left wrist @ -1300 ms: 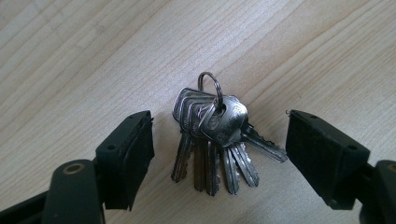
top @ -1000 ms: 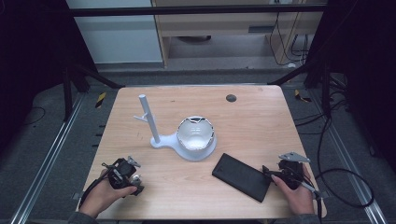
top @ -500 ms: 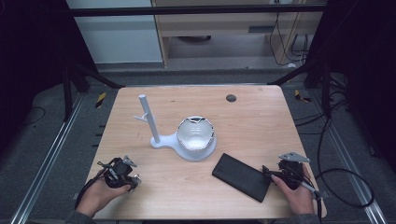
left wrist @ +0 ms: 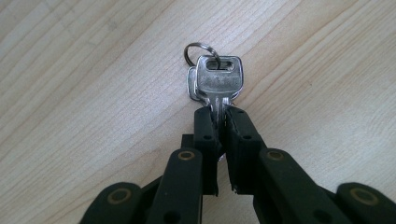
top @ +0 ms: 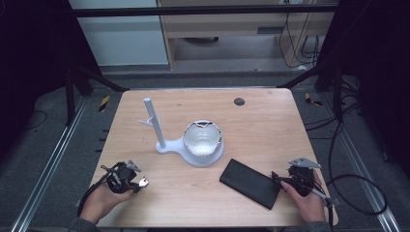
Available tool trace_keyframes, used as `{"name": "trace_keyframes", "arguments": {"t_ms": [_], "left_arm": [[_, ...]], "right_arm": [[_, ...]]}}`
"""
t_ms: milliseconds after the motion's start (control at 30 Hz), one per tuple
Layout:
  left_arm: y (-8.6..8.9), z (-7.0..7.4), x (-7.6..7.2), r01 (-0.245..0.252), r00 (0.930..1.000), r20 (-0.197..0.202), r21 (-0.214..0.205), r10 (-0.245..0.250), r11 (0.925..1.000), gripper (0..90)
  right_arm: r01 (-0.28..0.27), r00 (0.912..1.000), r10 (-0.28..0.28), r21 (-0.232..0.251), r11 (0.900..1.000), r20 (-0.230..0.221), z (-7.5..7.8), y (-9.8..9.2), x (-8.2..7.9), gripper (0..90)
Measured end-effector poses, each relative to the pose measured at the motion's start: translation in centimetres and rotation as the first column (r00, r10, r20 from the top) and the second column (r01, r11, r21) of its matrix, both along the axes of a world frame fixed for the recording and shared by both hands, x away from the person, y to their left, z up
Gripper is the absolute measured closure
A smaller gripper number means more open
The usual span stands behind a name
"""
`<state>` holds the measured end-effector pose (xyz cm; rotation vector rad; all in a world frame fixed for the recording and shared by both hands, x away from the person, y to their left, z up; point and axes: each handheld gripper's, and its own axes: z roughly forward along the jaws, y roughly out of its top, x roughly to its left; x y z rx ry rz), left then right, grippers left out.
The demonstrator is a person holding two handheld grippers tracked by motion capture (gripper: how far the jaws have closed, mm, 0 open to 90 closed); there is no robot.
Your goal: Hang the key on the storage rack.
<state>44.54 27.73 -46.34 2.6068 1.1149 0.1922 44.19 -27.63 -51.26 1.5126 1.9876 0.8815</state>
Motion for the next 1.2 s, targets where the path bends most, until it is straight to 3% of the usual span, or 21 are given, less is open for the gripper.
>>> {"name": "trace_keyframes", "arguments": {"t_ms": [633,900,1200], "left_arm": [[-0.5,3.1,0.3,0.033,0.9994,-0.003,0.007,-0.033,0.9994,83.4],[-0.5,5.9,0.0,0.051,0.9984,0.022,0.019,-0.052,0.9985,83.4],[-0.6,9.9,-0.1,0.062,0.9954,0.070,0.043,-0.065,0.9971,83.4]], "right_arm": [[0.000,1.0000,0.000,0.001,1.0000,0.000,0.0,0.0,0.0,8.7],[0.000,1.0000,0.000,-0.001,1.0000,0.000,0.0,0.0,0.0,8.8],[0.000,1.0000,0.000,-0.001,1.0000,0.000,0.0,0.0,0.0,8.8]]}}
